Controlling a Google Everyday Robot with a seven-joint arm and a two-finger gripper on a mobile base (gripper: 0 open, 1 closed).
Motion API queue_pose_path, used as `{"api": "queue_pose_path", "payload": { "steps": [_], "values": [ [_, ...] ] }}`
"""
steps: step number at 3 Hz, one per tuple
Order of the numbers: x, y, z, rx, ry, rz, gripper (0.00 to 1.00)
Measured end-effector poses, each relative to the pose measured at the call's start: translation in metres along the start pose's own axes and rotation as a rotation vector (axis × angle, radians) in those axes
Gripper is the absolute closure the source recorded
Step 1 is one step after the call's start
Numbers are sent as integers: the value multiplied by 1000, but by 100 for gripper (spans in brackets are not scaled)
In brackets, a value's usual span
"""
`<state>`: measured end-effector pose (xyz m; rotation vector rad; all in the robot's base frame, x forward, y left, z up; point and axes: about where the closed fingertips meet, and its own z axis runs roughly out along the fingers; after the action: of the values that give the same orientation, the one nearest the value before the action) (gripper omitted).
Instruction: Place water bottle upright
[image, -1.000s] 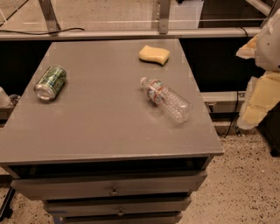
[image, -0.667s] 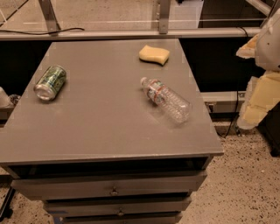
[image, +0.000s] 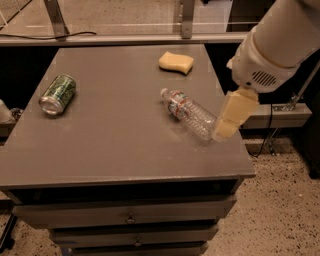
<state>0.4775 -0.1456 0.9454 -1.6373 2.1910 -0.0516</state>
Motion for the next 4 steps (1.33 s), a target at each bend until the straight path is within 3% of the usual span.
{"api": "queue_pose_path", "payload": {
  "steps": [2, 4],
  "values": [
    [-76, -9, 86, 24, 7, 103, 0],
    [-83, -62, 135, 112, 114, 202, 0]
  ]
}}
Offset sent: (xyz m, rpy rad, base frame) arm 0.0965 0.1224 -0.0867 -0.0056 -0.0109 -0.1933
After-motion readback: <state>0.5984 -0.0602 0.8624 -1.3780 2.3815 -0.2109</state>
